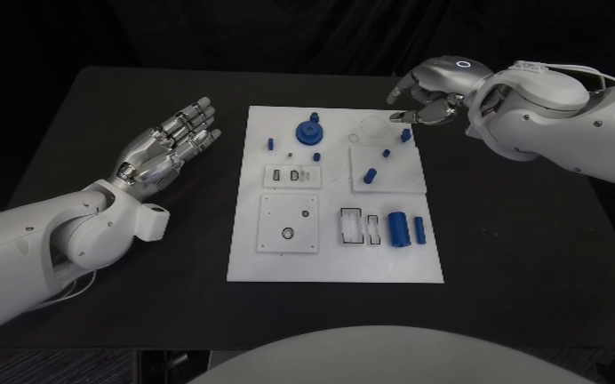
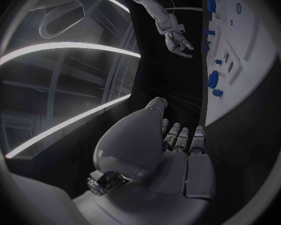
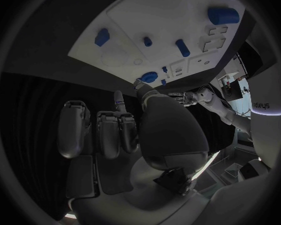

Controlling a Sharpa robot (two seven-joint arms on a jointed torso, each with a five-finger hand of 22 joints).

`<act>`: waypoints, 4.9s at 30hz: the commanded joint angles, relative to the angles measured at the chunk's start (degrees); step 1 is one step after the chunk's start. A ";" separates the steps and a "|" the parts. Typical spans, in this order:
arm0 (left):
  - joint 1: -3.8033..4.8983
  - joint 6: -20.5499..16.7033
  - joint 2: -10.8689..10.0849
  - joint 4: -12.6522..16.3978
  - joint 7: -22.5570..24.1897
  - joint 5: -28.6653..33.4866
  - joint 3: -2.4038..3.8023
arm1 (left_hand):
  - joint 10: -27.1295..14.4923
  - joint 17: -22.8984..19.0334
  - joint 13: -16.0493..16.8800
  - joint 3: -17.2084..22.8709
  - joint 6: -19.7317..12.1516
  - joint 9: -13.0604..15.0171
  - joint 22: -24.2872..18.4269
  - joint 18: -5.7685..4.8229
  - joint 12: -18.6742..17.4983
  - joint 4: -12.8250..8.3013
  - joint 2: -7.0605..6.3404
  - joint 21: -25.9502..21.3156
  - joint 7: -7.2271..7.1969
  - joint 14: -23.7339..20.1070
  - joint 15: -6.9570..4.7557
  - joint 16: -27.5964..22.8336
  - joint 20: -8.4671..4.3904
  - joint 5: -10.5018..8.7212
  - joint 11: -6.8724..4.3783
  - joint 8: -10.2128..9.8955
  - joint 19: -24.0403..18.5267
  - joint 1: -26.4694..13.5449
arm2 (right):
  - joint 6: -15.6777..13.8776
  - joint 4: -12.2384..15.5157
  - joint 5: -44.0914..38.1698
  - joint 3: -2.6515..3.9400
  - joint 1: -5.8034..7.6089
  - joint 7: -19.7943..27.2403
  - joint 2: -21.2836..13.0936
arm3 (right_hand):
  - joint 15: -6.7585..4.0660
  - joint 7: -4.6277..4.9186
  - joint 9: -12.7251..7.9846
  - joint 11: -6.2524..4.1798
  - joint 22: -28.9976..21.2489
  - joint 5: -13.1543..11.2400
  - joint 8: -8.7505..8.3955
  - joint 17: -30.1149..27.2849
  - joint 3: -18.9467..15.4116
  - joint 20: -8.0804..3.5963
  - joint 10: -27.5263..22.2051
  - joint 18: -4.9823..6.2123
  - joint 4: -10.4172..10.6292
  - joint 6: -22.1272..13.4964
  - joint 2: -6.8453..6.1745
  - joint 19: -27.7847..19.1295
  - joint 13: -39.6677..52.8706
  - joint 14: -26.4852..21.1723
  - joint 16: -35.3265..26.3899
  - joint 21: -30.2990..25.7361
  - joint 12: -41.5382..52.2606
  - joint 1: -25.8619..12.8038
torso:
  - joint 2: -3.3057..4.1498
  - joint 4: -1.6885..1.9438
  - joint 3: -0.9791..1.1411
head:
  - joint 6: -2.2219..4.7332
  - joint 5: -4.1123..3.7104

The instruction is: Assemble the parts on the task board

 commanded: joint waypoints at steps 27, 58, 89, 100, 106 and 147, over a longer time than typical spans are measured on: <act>0.01 0.34 0.05 0.21 7.01 0.25 0.04 | -0.08 -0.07 -0.04 0.41 -0.04 0.05 0.05 -0.48 -0.19 -0.02 -0.04 0.04 0.39 0.10 0.29 -0.14 0.40 -0.06 0.34 -0.05 0.12 -0.53 | -1.84 -3.17 -0.35 0.00 -4.81 -3.84 -1.49 | 0.22 -0.07 -0.44 0.10 9.68 -2.99 -1.04 12.43 -1.89 0.09 5.97 -0.88 0.89 -1.09 -1.09 -0.02 15.10 5.39 -0.52 -0.94 0.14 1.23 | -0.06 -0.21 -0.14 | -0.20 -0.08; -0.02 0.86 0.23 -0.10 6.76 0.25 0.04 | -0.07 -0.07 -0.04 0.54 -0.12 0.04 0.05 -0.46 -0.19 0.05 -0.06 0.05 0.40 0.12 0.36 -0.13 0.48 -0.17 0.42 -0.05 0.14 -0.74 | -0.40 -6.29 -0.35 0.01 -6.46 -4.08 0.75 | 0.29 -0.02 -0.46 0.16 9.54 -4.49 -1.12 11.79 -2.40 0.16 5.97 -0.75 1.03 -1.13 -1.27 -0.31 15.10 5.22 -0.96 -1.61 0.14 2.46 | -0.08 -0.20 -0.13 | -0.20 -0.02; -0.07 1.40 0.41 -0.36 6.25 0.25 0.04 | -0.15 -0.08 -0.07 0.73 -0.49 -0.02 0.05 -0.46 -0.31 0.04 -0.04 0.05 0.37 0.10 0.56 -0.14 0.67 -0.50 0.60 -0.14 0.15 -0.87 | 0.63 -7.37 -0.35 0.02 -7.01 -4.41 2.30 | 0.26 -0.07 0.02 0.13 9.56 0.08 -0.46 11.34 -2.72 0.18 5.97 -0.64 0.66 0.30 -0.74 -0.53 15.10 5.08 -1.30 -2.41 0.14 5.05 | -0.09 -0.22 -0.16 | -0.20 0.02; -0.09 1.56 0.43 -0.47 6.13 0.25 0.04 | -0.17 -0.08 -0.08 0.78 -0.54 -0.03 0.06 -0.46 -0.32 0.04 -0.03 0.06 0.39 0.09 0.62 -0.14 0.72 -0.59 0.67 -0.16 0.15 -0.90 | 0.31 -7.93 -0.35 0.02 -7.25 -4.49 2.81 | 0.05 -0.40 2.71 -0.14 9.52 3.71 2.40 10.72 -2.69 -0.02 5.97 -0.51 -0.27 3.66 0.00 -0.74 15.10 4.91 -1.75 -3.17 0.14 6.38 | -0.08 -0.18 -0.15 | -0.20 0.04; -0.11 1.64 0.45 -0.52 6.03 0.25 0.04 | -0.17 -0.08 -0.08 0.78 -0.54 -0.03 0.06 -0.46 -0.32 0.04 -0.03 0.06 0.39 0.09 0.62 -0.14 0.72 -0.59 0.67 -0.16 0.15 -0.90 | -0.30 -8.08 -0.35 0.02 -7.31 -4.40 2.94 | -0.03 -0.56 3.75 -0.25 9.48 3.17 3.42 10.39 -2.80 -0.08 5.97 -0.46 -0.45 4.19 0.41 -0.85 15.10 4.81 -2.00 -3.51 0.14 6.53 | -0.10 -0.21 -0.14 | -0.20 0.08; -0.16 2.08 1.15 -0.87 5.31 0.25 0.04 | -0.18 -0.07 -0.07 0.87 -0.58 -0.03 0.06 -0.47 -0.30 0.16 -0.03 0.06 0.42 0.10 0.75 -0.14 0.86 -0.84 0.81 -0.17 0.16 -1.15 | 5.68 5.28 -4.80 0.13 -1.81 -5.08 9.67 | -0.97 -1.70 8.77 -1.27 9.95 10.79 7.68 10.86 -1.59 -1.00 5.97 -0.48 -3.08 6.71 2.30 -0.37 15.10 5.06 -1.68 -3.79 0.14 8.52 | -0.07 -0.27 -0.10 | -0.20 0.56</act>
